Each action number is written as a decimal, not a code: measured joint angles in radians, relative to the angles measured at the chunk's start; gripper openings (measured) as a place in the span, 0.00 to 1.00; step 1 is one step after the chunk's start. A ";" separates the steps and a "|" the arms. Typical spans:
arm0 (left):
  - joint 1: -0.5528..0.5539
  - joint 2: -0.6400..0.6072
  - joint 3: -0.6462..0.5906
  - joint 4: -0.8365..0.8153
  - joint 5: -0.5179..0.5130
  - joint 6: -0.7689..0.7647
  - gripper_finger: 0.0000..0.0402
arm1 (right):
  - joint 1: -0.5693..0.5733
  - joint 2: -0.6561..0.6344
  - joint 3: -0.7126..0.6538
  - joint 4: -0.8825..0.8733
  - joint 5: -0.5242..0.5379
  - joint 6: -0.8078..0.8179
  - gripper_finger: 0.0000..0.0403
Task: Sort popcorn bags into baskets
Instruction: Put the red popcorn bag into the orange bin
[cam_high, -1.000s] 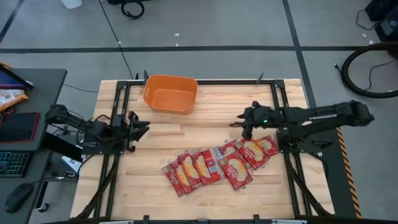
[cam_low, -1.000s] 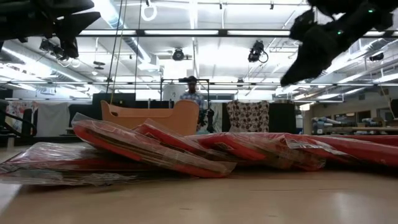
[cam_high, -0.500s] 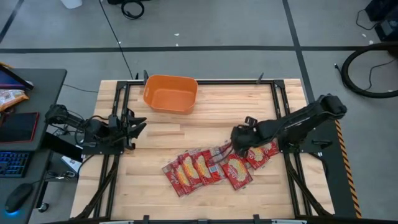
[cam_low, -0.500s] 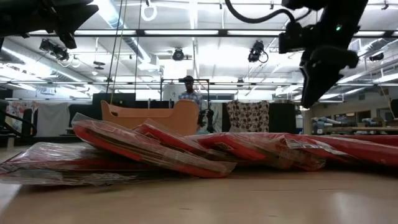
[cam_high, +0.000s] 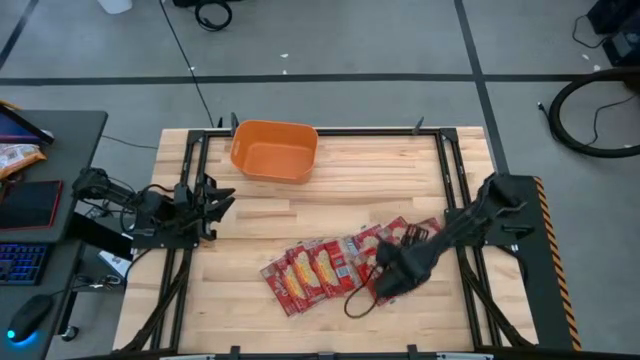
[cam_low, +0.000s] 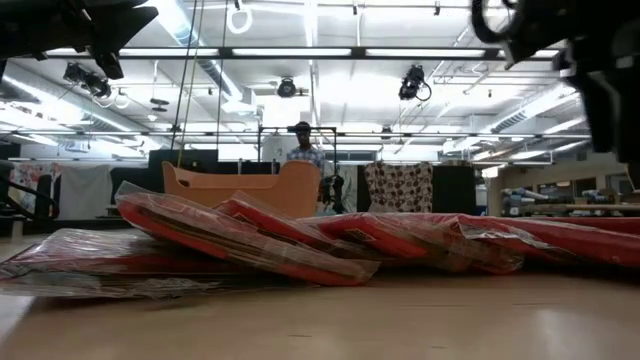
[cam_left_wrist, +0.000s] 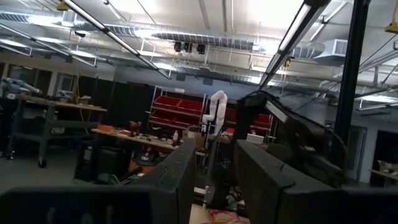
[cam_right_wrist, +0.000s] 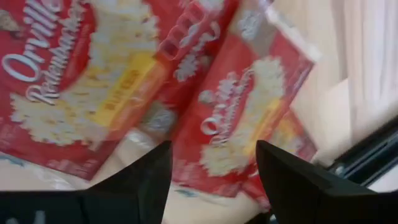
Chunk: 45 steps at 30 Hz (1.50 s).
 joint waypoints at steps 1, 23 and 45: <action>0.000 0.000 0.000 0.003 0.000 0.000 0.29 | 0.020 0.032 0.020 -0.011 0.000 0.029 0.59; 0.000 0.000 0.000 0.010 0.000 -0.012 0.29 | 0.413 0.199 -0.019 0.021 0.258 0.174 0.59; 0.000 0.000 0.000 0.024 0.000 0.016 0.29 | 0.329 0.199 -0.197 0.118 0.240 0.209 0.57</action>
